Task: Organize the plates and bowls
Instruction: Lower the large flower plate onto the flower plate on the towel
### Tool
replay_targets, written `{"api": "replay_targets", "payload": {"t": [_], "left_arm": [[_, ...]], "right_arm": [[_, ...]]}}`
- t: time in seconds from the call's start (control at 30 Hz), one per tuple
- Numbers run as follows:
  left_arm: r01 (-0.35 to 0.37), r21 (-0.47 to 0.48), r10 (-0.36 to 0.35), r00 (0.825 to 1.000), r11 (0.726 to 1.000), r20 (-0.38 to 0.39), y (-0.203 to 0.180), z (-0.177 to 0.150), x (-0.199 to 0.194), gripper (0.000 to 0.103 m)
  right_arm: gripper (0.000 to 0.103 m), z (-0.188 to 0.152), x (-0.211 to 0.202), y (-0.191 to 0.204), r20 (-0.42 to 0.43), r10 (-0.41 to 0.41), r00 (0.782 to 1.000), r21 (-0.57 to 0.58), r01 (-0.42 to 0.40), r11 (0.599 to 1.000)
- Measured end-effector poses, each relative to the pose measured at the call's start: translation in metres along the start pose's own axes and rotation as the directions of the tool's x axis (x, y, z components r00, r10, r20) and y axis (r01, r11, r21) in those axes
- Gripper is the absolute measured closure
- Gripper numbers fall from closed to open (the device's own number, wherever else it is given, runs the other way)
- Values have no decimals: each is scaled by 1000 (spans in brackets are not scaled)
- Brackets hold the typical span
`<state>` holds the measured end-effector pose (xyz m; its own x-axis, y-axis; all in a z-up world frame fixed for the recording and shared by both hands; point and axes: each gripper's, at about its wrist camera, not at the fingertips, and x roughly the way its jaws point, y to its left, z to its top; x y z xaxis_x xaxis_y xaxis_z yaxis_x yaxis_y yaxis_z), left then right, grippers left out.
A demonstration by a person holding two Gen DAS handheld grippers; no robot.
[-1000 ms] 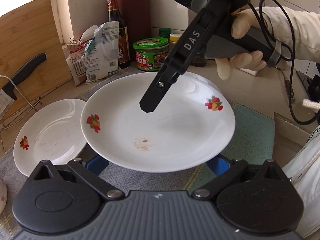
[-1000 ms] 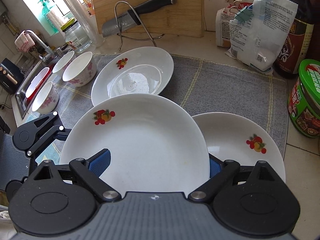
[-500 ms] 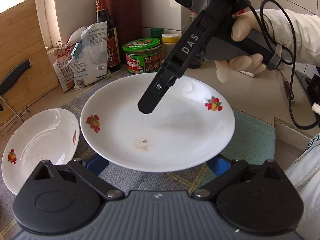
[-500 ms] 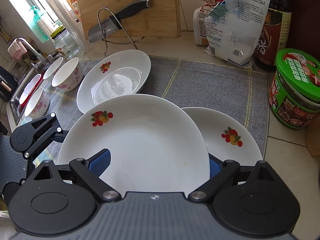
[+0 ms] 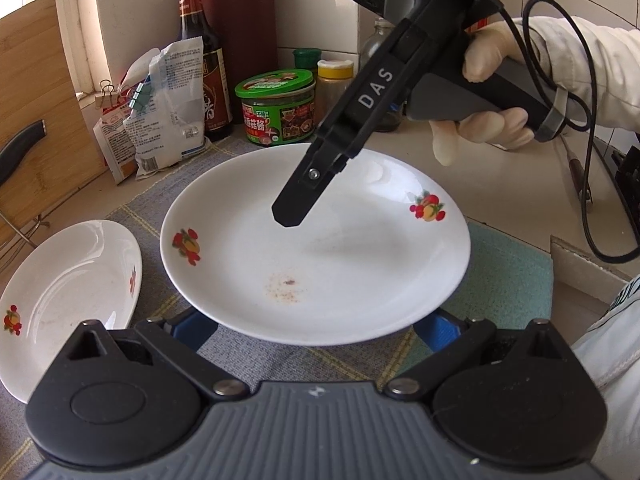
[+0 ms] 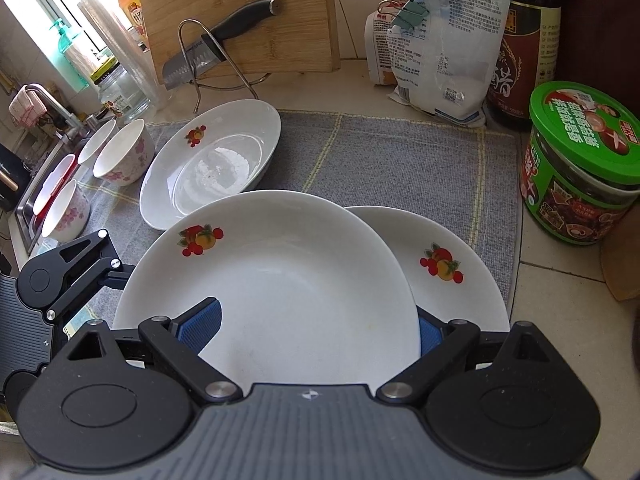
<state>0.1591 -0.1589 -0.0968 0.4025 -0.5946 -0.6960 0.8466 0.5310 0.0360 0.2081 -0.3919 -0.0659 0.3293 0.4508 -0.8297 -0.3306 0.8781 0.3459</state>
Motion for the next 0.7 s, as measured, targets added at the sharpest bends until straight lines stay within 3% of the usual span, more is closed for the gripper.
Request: {"api": "replay_targets", "payload": {"t": [0.7], "left_arm": [[31, -6, -31, 999, 999, -25, -5, 2, 10, 1]], "right_arm": [[5, -9, 3, -4, -4, -30, 1000, 27, 30, 999]]}}
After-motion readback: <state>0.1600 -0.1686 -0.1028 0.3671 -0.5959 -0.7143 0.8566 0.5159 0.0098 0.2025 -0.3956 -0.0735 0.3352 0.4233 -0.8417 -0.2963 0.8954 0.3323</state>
